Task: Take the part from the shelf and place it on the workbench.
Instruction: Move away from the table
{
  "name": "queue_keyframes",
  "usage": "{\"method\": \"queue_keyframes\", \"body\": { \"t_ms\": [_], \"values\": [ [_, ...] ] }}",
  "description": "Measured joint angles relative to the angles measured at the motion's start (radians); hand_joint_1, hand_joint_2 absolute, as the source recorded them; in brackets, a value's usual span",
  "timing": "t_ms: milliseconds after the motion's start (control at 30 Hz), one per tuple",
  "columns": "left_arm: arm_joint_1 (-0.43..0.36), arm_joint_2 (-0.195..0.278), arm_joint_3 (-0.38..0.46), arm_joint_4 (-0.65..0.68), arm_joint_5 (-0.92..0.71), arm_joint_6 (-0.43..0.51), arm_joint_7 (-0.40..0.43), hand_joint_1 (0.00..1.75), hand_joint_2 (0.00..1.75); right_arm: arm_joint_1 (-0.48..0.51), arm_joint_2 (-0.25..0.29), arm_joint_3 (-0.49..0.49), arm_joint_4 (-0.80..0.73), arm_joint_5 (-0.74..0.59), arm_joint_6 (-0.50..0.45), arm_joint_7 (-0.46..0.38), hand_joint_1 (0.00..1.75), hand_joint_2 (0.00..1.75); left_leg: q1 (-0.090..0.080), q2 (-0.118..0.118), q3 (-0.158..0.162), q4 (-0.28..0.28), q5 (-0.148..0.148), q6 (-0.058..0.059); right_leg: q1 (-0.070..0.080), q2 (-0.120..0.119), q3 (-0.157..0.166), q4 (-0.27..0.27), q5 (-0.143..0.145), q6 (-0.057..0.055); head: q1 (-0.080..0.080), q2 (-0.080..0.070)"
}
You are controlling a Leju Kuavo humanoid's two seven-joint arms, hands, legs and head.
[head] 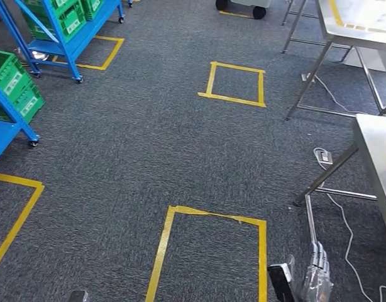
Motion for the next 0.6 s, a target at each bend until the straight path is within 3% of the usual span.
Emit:
{"method": "queue_keyframes", "body": {
  "t_ms": [33, 100, 133, 167, 200, 233, 267, 333, 400, 467, 500, 533, 567, 600],
  "values": [
    [0.001, 0.001, 0.0, 0.0, -0.004, -0.002, 0.0, 0.0, 0.0, 0.012, 0.006, 0.012, -0.048, -0.024, 0.0, 0.0, 0.0, 0.0, -0.001, -0.017, 0.001, -0.001, -0.001, 0.001, 0.008, 0.009, 0.009, -0.048, 0.039, -0.012, -0.001, 0.0],
    [0.003, 0.001, 0.001, 0.0, -0.009, -0.004, 0.0, 0.0, 0.0, 0.031, 0.014, 0.035, -0.129, -0.064, 0.0, 0.0, 0.0, 0.0, -0.001, -0.046, -0.001, -0.002, -0.002, 0.001, 0.021, 0.058, 0.058, -0.194, 0.123, -0.036, -0.001, 0.0],
    [0.004, 0.0, 0.001, 0.001, -0.009, -0.004, 0.0, 0.0, 0.0, 0.038, 0.018, 0.044, -0.158, -0.074, 0.0, 0.0, 0.0, 0.0, 0.0, -0.059, -0.004, -0.002, -0.002, -0.001, 0.023, 0.079, 0.078, -0.249, 0.148, -0.041, -0.001, 0.0],
    [0.006, 0.0, 0.001, 0.001, -0.01, -0.004, 0.0, 0.0, 0.0, 0.045, 0.021, 0.052, -0.183, -0.08, 0.0, 0.0, 0.0, 0.0, 0.001, -0.07, -0.007, -0.003, -0.001, -0.003, 0.025, 0.093, 0.091, -0.279, 0.159, -0.044, -0.001, 0.0],
    [0.008, 0.0, 0.001, 0.002, -0.01, -0.005, 0.0, 0.0, 0.0, 0.051, 0.025, 0.06, -0.204, -0.083, 0.0, 0.0, 0.0, 0.0, 0.002, -0.082, -0.009, -0.007, 0.001, -0.008, 0.026, 0.093, 0.097, -0.289, 0.161, -0.044, -0.001, 0.0],
    [0.011, 0.0, 0.002, 0.004, -0.01, -0.006, 0.0, 0.0, 0.0, 0.056, 0.03, 0.067, -0.222, -0.085, 0.0, 0.0, 0.0, 0.0, 0.003, -0.092, -0.01, -0.013, 0.004, -0.014, 0.026, 0.081, 0.098, -0.293, 0.161, -0.042, -0.001, 0.0],
    [0.013, 0.001, 0.002, 0.005, -0.011, -0.009, 0.0, 0.0, 0.0, 0.059, 0.035, 0.074, -0.239, -0.085, 0.0, 0.0, 0.0, 0.0, 0.003, -0.087, -0.011, -0.016, 0.002, -0.018, 0.026, 0.069, 0.102, -0.301, 0.163, -0.043, -0.002, 0.0],
    [0.014, 0.004, 0.002, 0.007, -0.012, -0.014, 0.0, 0.0, 0.0, 0.064, 0.042, 0.086, -0.262, -0.084, 0.0, 0.0, 0.0, 0.0, -0.01, -0.031, -0.029, 0.017, -0.025, -0.018, 0.025, 0.041, 0.114, -0.323, 0.168, -0.049, -0.003, 0.0],
    [0.008, 0.009, 0.003, 0.007, -0.017, -0.017, 0.0, 0.0, 0.0, 0.074, 0.045, 0.094, -0.266, -0.094, 0.0, 0.002, 0.0, 0.0, -0.028, 0.037, -0.086, 0.129, -0.082, -0.013, 0.027, 0.006, 0.122, -0.333, 0.167, -0.058, -0.003, 0.0],
    [0.006, 0.012, 0.005, 0.007, -0.024, -0.019, 0.0, 0.0, 0.0, 0.081, 0.045, 0.099, -0.261, -0.109, 0.0, 0.006, 0.0, 0.0, -0.038, 0.058, -0.138, 0.227, -0.109, -0.014, 0.03, -0.03, 0.125, -0.332, 0.162, -0.064, -0.004, 0.0],
    [0.006, 0.014, 0.006, 0.007, -0.027, -0.02, 0.002, 0.0, 0.0, 0.08, 0.045, 0.1, -0.254, -0.116, 0.0, 0.006, 0.0, 0.0, -0.04, 0.062, -0.139, 0.229, -0.093, -0.015, 0.031, -0.045, 0.128, -0.332, 0.161, -0.067, -0.004, 0.0],
    [0.008, 0.016, 0.007, 0.007, -0.031, -0.021, 0.003, 0.0, 0.0, 0.076, 0.045, 0.1, -0.24, -0.123, 0.0, 0.006, 0.0, 0.0, -0.041, 0.068, -0.12, 0.191, -0.062, -0.015, 0.032, -0.058, 0.131, -0.332, 0.159, -0.068, -0.004, 0.0],
    [0.008, 0.019, 0.008, 0.007, -0.035, -0.022, 0.004, 0.0, 0.0, 0.071, 0.045, 0.099, -0.22, -0.129, 0.0, 0.005, 0.0, 0.0, -0.044, 0.085, -0.085, 0.124, -0.022, -0.013, 0.032, -0.069, 0.136, -0.332, 0.156, -0.068, -0.004, 0.0],
    [0.007, 0.021, 0.01, 0.007, -0.039, -0.024, 0.005, 0.0, 0.0, 0.065, 0.044, 0.097, -0.193, -0.134, 0.0, 0.006, 0.0, 0.0, -0.049, 0.117, -0.046, 0.05, 0.009, -0.009, 0.034, -0.08, 0.141, -0.331, 0.153, -0.066, -0.004, 0.0]
  ]
}}
